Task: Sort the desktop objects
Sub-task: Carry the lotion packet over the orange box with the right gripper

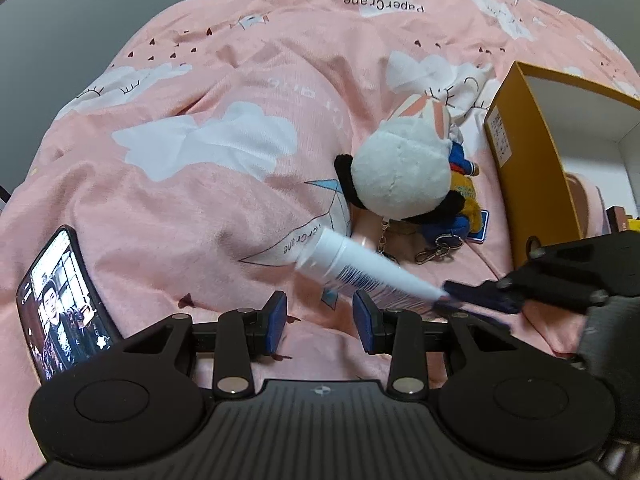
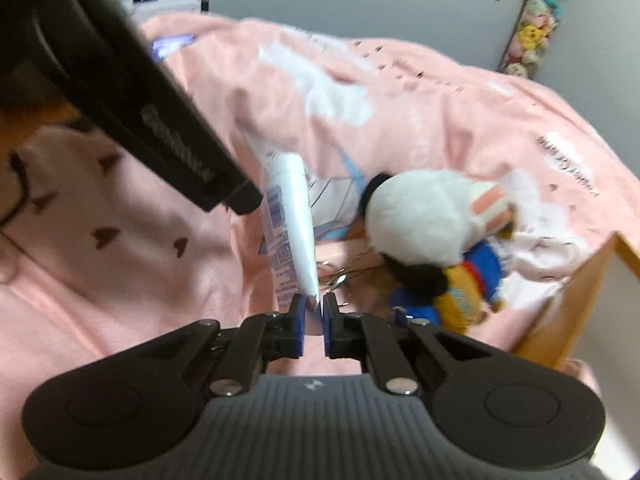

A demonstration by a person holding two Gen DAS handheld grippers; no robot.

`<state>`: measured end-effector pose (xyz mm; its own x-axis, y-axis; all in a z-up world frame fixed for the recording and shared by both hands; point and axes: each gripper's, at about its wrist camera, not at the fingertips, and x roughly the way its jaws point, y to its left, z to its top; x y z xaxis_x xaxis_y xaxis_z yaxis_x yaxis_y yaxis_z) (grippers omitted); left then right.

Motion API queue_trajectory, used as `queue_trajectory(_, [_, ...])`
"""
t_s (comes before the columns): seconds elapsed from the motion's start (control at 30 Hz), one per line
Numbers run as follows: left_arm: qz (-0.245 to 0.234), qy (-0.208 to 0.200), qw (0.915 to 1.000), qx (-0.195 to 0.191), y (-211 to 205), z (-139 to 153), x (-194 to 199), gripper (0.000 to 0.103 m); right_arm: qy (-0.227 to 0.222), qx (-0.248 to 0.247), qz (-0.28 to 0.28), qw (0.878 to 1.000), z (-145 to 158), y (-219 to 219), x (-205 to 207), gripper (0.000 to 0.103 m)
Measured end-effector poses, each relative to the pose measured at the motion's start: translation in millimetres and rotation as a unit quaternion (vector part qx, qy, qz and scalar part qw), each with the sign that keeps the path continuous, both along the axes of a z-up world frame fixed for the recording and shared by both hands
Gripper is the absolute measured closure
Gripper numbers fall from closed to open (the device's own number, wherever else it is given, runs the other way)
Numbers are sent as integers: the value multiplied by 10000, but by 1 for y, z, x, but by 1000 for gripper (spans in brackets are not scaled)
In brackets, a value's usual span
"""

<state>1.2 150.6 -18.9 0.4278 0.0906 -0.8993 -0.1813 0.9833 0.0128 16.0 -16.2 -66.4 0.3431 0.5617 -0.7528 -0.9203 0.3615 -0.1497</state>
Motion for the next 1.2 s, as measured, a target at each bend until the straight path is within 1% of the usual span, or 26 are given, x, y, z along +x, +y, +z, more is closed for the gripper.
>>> queue_trajectory(0.13, [-55, -104, 9999, -9, -4, 4, -5, 61, 25, 239, -261, 9994, 23, -17, 0, 98])
queue_trajectory(0.2, [-93, -130, 9999, -32, -6, 5, -7, 61, 84, 240, -439, 9987, 33, -27, 3, 99])
queue_trajectory(0.27, [-143, -152, 9998, -79, -8, 6, -9, 61, 167, 262, -595, 9977, 35, -37, 3, 99])
queue_trajectory(0.4, [-295, -232, 9990, -240, -16, 8, -10, 61, 766, 391, -911, 9921, 49, -57, 14, 99])
queue_trajectory(0.43, [-363, -248, 9985, -316, -19, 8, -9, 61, 854, 392, -957, 9910, 51, -62, 12, 99])
queue_trajectory(0.5, [-541, -229, 9971, -484, -26, 5, -7, 61, 946, 380, -1054, 9892, 45, -64, 14, 99])
queue_trajectory(0.6, [-759, -184, 9953, -578, -39, -1, -6, 61, 1072, 352, -1157, 9869, 31, -62, 16, 99])
queue_trajectory(0.7, [-992, -140, 9925, -707, -51, -7, -7, 61, 1178, 337, -1203, 9852, 24, -63, 14, 93])
queue_trajectory(0.77, [-1087, -90, 9908, -796, -56, -10, -8, 61, 1167, 260, -1255, 9849, 21, -65, 12, 92])
queue_trajectory(0.93, [-1089, -39, 9913, -737, -58, -12, -7, 61, 1197, 164, -1342, 9836, 16, -73, 8, 92])
queue_trajectory(1.03, [-1075, -21, 9918, -688, -54, -12, -3, 61, 1273, 254, -1345, 9824, 15, -73, 9, 92])
queue_trajectory(1.13, [-998, -91, 9934, -554, -45, -10, 1, 61, 1234, 361, -1302, 9831, 14, -69, 12, 92])
queue_trajectory(1.17, [-931, -122, 9943, -501, -39, -8, 3, 61, 1251, 400, -1291, 9829, 14, -68, 15, 94])
queue_trajectory(1.2, [-897, -147, 9948, -470, -35, -7, 6, 61, 1291, 427, -1290, 9823, 13, -66, 17, 94])
